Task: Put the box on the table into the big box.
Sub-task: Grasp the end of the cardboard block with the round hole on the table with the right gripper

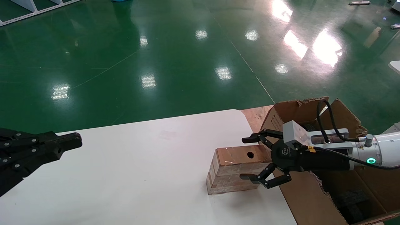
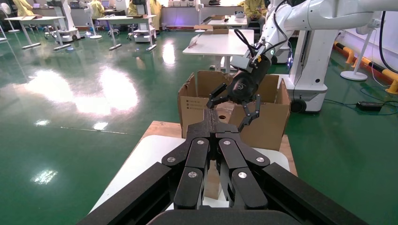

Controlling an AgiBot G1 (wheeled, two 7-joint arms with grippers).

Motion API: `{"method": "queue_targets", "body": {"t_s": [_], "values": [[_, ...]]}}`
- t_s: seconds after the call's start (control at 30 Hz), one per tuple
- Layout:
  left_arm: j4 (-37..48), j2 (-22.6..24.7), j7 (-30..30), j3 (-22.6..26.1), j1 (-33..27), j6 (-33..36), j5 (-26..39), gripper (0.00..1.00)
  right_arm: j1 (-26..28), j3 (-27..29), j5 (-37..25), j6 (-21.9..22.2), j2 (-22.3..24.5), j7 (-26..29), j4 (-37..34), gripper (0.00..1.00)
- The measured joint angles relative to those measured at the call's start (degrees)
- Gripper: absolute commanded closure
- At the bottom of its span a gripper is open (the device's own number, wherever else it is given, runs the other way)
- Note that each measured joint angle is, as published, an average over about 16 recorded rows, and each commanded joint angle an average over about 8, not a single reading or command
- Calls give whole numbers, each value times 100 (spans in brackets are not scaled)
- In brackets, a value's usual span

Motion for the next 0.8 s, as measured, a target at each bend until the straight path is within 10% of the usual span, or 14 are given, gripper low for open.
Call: {"method": "queue_targets", "body": {"t_s": [0.5, 0.8], "values": [[0, 0, 0, 0, 0, 0, 0, 97, 202, -435, 126, 1, -84, -222, -257, 0], [1, -1, 0, 0, 1, -1, -1, 0, 264, -559, 174, 3, -100, -265, -314, 7]]}}
